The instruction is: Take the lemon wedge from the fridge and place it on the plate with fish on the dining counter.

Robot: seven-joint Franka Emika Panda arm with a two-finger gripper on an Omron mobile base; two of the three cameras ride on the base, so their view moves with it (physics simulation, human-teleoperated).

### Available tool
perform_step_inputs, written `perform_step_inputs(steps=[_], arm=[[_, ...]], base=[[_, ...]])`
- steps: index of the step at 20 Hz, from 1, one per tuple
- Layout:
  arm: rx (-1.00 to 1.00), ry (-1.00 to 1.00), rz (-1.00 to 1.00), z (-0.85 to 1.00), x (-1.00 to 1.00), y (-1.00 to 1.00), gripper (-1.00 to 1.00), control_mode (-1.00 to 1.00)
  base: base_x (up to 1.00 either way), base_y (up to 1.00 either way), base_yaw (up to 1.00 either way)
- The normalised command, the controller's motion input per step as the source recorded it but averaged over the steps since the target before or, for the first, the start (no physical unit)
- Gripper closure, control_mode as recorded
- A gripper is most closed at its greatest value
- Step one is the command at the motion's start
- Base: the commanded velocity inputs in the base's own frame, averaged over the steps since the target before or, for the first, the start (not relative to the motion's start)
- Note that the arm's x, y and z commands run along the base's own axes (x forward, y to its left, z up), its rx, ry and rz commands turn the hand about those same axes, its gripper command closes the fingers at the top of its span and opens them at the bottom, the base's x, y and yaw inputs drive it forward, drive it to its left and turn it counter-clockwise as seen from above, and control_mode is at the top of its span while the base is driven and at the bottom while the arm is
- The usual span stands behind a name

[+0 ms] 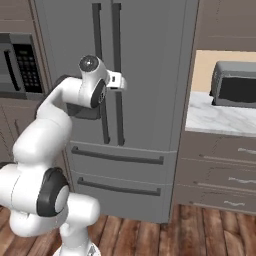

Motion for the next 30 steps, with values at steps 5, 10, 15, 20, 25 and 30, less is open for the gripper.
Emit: perform_step_inputs(steps=[5,10,15,20,25,30], arm=[[0.0,-0.03,0.0,-0.22,0.43,0.0,-1.0,-1.0],[0.0,-0.01,0.0,-0.01,0.27,0.0,-1.0,-1.0],[0.0,0.0,0.0,0.0,0.52,0.0,-1.0,-1.0],[0.01,0.0,0.0,-0.04,0.43,-0.03,-1.0,-1.0],[0.0,0.0,0.0,-0.11,0.37,-0.03,-1.0,-1.0],[0.0,0.0,0.0,-0.06,0.4,0.0,-1.0,-1.0]], base=[[0.0,0.0,0.0],[0.0,0.0,0.0],[0.0,0.0,0.0],[0.0,0.0,0.0],[0.0,0.0,0.0],[0.0,0.0,0.0]])
